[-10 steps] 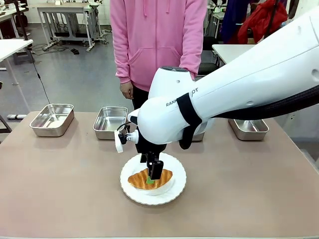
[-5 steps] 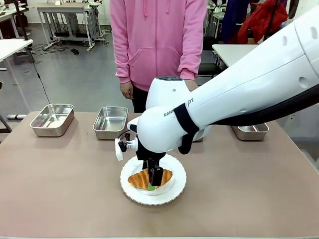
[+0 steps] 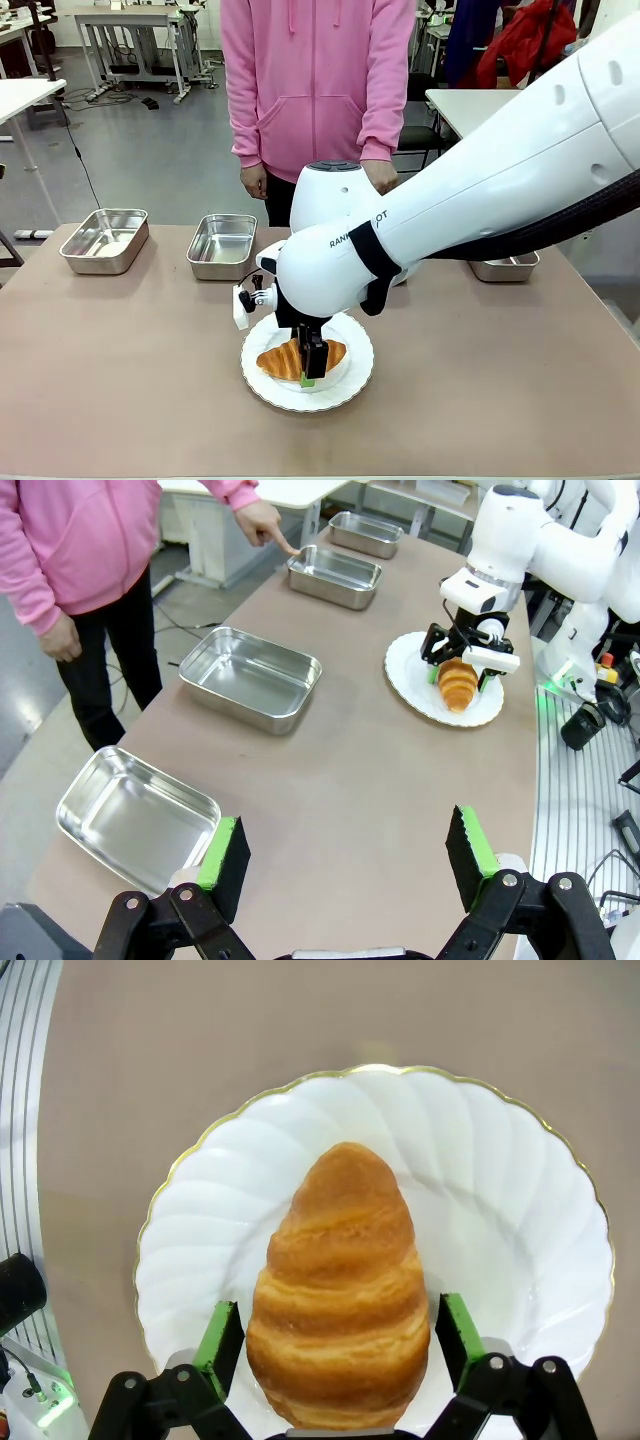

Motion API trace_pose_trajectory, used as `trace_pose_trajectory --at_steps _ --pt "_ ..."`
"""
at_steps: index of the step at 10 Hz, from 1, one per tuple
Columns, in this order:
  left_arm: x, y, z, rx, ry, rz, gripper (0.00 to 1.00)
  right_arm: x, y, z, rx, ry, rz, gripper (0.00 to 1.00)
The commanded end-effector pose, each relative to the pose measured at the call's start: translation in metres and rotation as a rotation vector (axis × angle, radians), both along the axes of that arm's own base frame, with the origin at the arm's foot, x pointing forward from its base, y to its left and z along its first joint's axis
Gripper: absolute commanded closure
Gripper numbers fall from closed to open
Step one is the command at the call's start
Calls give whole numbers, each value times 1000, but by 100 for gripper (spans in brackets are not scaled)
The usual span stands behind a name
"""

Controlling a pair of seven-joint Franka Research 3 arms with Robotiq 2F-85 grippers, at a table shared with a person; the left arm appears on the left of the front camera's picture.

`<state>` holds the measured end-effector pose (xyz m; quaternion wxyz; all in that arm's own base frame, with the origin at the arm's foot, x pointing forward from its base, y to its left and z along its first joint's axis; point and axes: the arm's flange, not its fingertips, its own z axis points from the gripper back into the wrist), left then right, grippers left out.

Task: Place the bread in the container.
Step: Place the Butter Roll into the Airtight Container indicated by the human.

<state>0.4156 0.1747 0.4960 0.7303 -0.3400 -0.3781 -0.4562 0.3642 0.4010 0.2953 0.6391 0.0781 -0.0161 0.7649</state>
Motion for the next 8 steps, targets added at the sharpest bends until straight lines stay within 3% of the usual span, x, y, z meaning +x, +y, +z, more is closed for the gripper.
trace_pose_trajectory --at_steps 1,2,5,6,8 --pt "-2 -1 2 -1 -8 -2 0 0 6 2 -26 -21 -17 0" --pt "-2 -1 2 -1 -8 -2 0 0 5 2 -27 -22 -16 6" --pt "-2 -1 2 -1 -8 -2 0 0 5 3 -33 -15 -29 40" --pt "-2 -1 2 -1 -8 -2 0 0 5 4 -30 -23 -31 46" --pt "-2 -1 2 -1 -8 -2 0 3 2 5 -4 -17 -10 46"
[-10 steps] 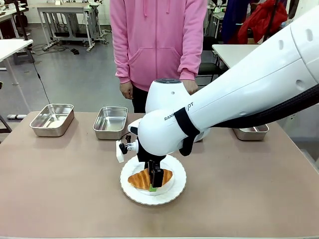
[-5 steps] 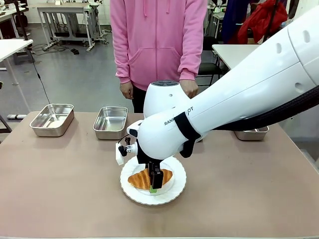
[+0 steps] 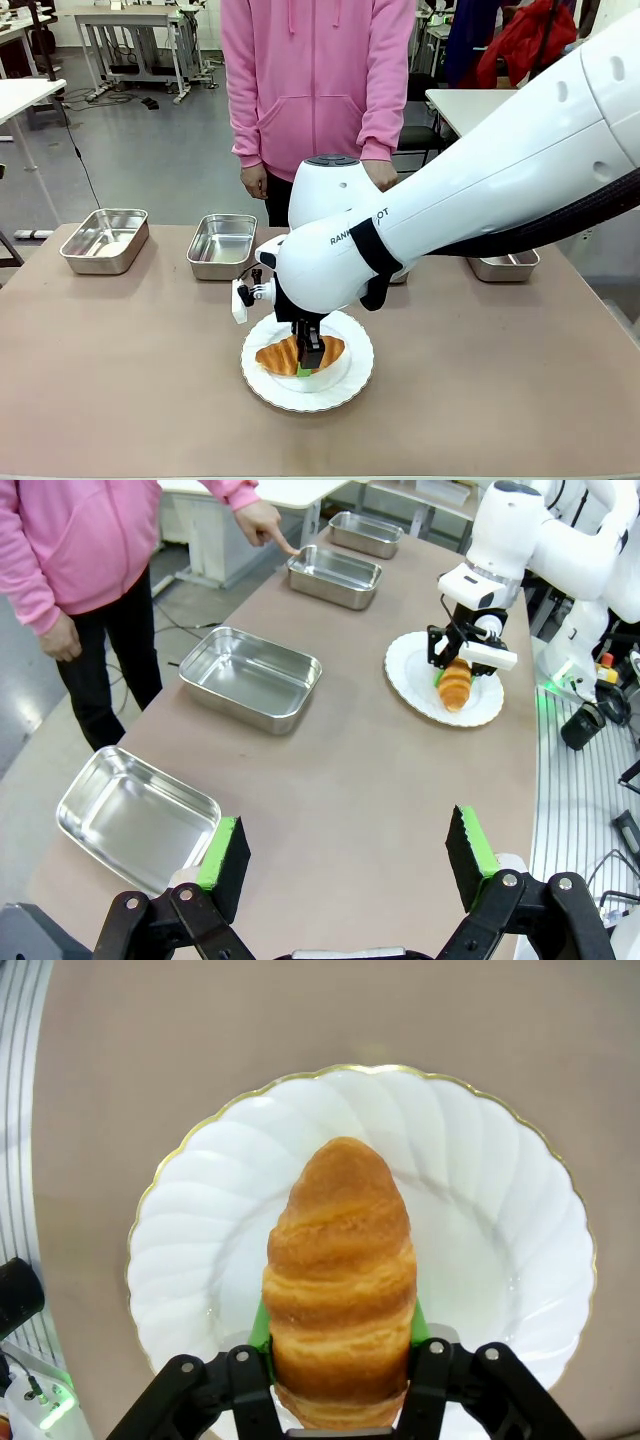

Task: Place the bread in the container.
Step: Place the Butter Roll into the Airtight Container indicated by the human.

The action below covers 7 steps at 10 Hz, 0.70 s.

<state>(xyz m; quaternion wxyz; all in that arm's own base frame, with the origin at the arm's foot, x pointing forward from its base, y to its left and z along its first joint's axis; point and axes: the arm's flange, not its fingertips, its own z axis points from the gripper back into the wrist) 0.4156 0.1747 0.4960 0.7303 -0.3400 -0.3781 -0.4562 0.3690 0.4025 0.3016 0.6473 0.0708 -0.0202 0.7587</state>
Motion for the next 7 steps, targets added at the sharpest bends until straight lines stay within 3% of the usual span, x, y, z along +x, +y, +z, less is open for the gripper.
trace_pose_trajectory --at_steps 1,4,5,7 --pt "-2 -1 2 -1 -8 -2 0 -1 1 -1 0 -2 12 46" --pt "-2 -1 2 -1 -8 -2 0 0 0 0 1 1 2 45" --pt "-2 -1 2 -1 -8 -2 0 -2 -3 21 -26 -56 -73 45" --pt "-2 -1 2 -1 -8 -2 0 -2 -6 62 5 -98 -189 45"
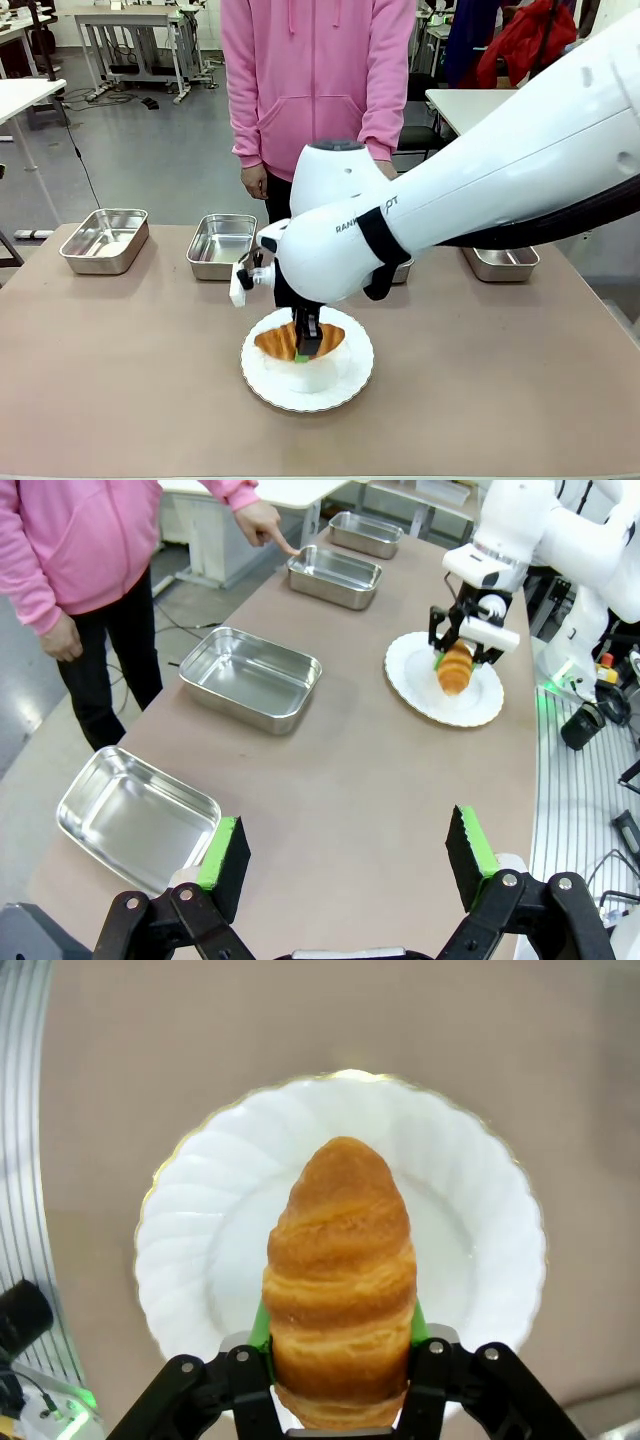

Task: Place the bread in the container.
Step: Place the Butter Roll into the Airtight Container indicated by the human.

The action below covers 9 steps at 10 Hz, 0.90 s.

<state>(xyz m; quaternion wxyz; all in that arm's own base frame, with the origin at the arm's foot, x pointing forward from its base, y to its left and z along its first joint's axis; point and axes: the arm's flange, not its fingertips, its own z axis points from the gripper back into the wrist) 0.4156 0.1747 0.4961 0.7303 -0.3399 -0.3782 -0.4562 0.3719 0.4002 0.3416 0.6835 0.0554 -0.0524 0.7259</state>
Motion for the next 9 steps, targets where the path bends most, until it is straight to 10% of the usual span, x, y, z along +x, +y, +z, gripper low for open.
trace_pose_trajectory --at_steps 1,5,9 --pt "-2 -1 2 -1 -8 -2 0 0 -9 46 -19 -60 -187 45" --pt "-2 -1 2 -1 -8 -2 0 48 -55 112 161 -39 -853 45" --pt "-2 -1 2 -1 -8 -2 0 99 -120 128 230 17 -1172 45"
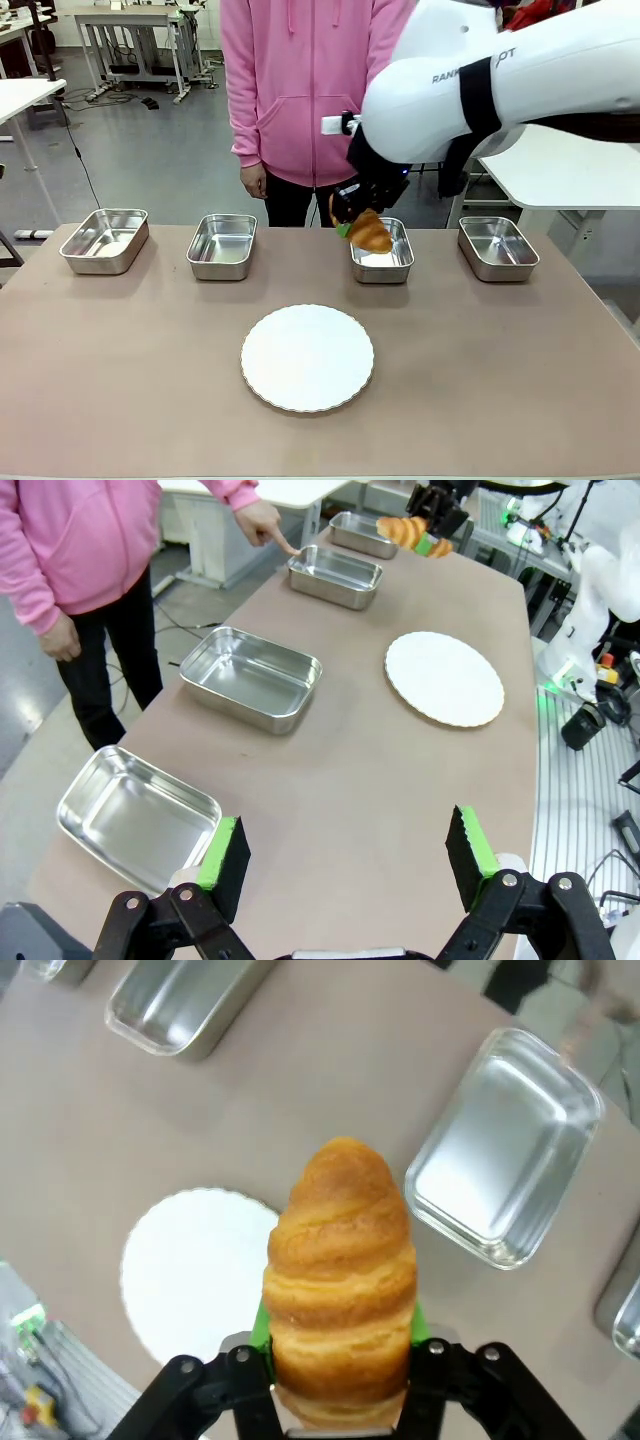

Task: Place the bread in the container.
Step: Place the Butter Roll into the Airtight Container indicated by the human.

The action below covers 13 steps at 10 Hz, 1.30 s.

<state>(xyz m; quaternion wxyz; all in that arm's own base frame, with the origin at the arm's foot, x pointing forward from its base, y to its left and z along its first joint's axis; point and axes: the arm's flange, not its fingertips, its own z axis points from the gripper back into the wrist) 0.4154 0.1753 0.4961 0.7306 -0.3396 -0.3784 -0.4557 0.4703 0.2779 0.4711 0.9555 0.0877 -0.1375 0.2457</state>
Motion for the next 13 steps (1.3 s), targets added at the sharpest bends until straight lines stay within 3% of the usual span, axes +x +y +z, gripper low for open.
trace_pose_trajectory --at_steps 1,5,7,8,13 --pt "-2 -1 2 -1 -8 -3 0 -11 16 -1 -14 -6 74 45" --pt "-2 -1 2 -1 -8 -3 0 -9 15 -1 -8 0 38 45" --pt "-2 -1 2 -1 -8 -3 0 43 -2 -9 59 41 -227 45" --pt "-2 -1 2 -1 -8 -3 0 60 -9 -16 46 19 -362 45" --pt "-2 -1 2 -1 -8 -3 0 115 -38 -62 89 101 -456 45"
